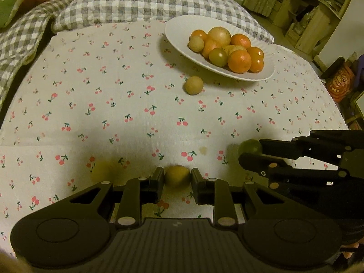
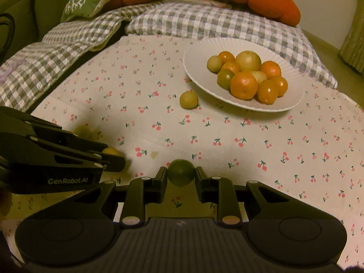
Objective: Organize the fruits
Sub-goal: 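Grasp a small yellow fruit with the left tool while the right tool grasps a green tomato, then carry the yellow fruit and green tomato over the plate with both tools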
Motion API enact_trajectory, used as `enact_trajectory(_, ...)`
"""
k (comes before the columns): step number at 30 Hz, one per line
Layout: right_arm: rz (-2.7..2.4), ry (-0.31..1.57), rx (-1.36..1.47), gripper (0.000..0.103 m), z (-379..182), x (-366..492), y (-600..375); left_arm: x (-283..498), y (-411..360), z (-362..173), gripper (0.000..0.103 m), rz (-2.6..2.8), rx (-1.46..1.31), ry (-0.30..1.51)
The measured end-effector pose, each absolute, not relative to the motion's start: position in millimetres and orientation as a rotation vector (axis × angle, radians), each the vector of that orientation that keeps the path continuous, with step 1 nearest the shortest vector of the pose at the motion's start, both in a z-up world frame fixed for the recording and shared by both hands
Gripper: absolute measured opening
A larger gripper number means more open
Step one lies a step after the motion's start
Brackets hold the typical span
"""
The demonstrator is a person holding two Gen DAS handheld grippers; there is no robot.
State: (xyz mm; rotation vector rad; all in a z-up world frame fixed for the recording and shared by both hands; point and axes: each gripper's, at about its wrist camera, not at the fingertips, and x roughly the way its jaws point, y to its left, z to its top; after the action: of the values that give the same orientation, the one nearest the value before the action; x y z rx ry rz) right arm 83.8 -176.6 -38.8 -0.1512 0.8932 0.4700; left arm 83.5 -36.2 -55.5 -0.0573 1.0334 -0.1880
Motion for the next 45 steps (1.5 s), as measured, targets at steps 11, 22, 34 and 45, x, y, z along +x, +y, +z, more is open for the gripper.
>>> enact_trajectory(11, 0.484, 0.822, -0.125, 0.023, -26, 82, -179, 81, -38, -41, 0.011, -0.175, -0.026, 0.956)
enact_trajectory(22, 0.418, 0.766, -0.038, 0.023, -8, 94, -208, 98, -26, -10, 0.012, -0.155, -0.054, 0.860)
enact_trajectory(34, 0.345, 0.728, 0.125, 0.023, 5, 126, -237, 122, -44, 11, 0.011, -0.180, -0.063, 0.754)
enact_trajectory(45, 0.325, 0.740, 0.188, 0.023, -2, 160, -255, 177, -62, -4, 0.011, -0.234, -0.090, 0.728)
